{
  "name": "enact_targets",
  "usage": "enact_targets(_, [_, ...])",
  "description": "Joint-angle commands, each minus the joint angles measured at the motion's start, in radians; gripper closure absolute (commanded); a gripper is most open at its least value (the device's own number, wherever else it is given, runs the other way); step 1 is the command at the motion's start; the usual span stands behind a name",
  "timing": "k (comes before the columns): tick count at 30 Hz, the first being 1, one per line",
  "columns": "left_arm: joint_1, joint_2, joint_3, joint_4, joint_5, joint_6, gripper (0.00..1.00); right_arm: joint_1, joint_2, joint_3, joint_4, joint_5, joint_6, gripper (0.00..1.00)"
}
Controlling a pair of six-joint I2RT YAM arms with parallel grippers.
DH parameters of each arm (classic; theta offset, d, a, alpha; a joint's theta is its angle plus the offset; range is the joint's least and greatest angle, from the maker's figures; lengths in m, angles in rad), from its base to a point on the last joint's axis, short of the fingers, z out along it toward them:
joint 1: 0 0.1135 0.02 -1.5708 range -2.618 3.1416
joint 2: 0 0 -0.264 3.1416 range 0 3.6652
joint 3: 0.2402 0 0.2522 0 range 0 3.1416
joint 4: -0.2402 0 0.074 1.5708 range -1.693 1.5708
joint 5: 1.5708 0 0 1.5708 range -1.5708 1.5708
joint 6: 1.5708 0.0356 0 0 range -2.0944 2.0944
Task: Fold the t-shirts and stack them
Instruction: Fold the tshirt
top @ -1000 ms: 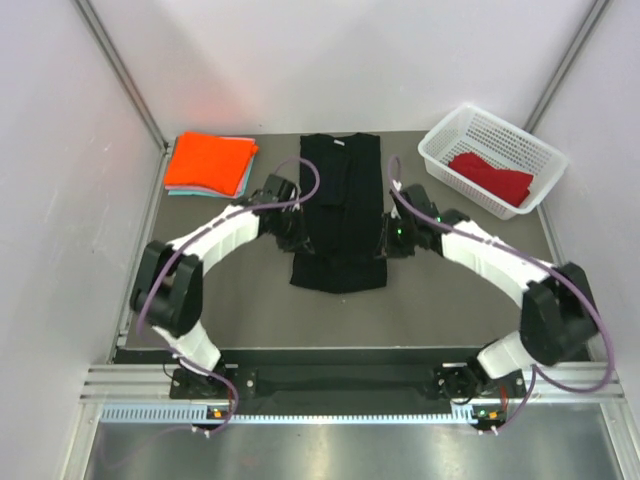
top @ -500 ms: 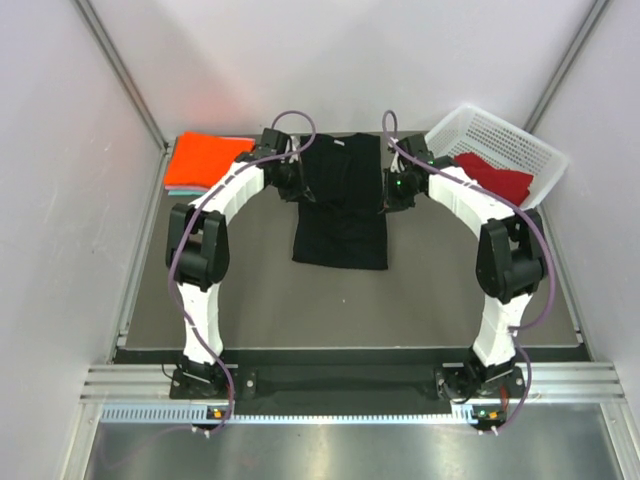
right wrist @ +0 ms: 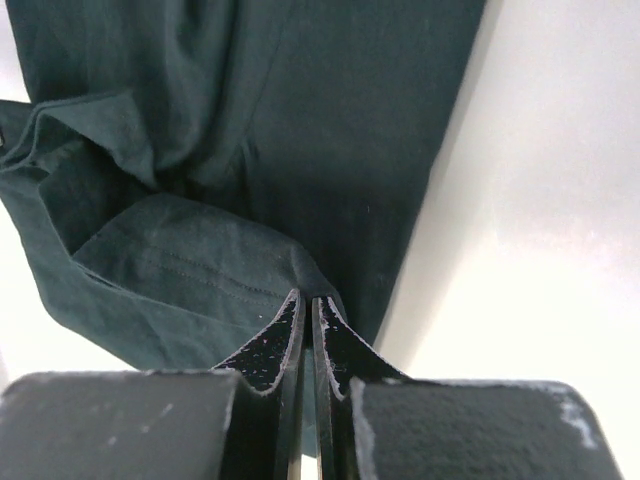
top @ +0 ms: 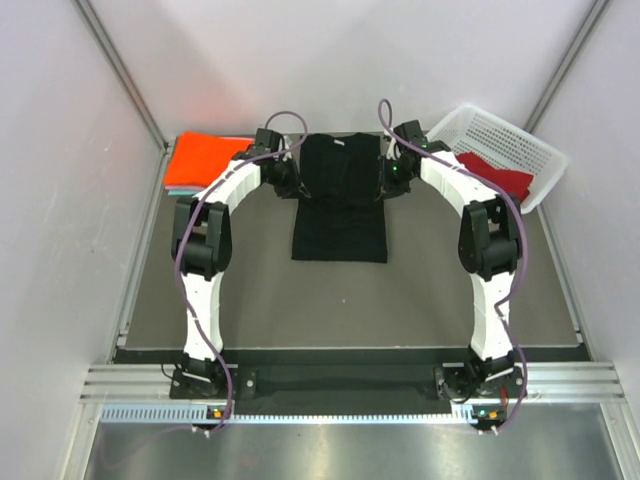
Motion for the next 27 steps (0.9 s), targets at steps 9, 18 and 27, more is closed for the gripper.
enact_targets(9, [0.019, 0.084, 0.079, 0.139, 0.006, -0.027, 1.0, -0.045, 0.109, 0.092, 0.099, -0.068, -0.007, 0.98])
enact_targets(18, [0.03, 0.056, 0.133, 0.084, -0.173, 0.01, 0.82, -0.067, 0.177, 0.262, 0.087, -0.108, 0.036, 0.77])
enact_targets(27, [-0.01, -0.146, -0.111, 0.16, -0.183, 0.034, 0.8, -0.027, -0.041, 0.0, 0.127, 0.025, 0.032, 0.71])
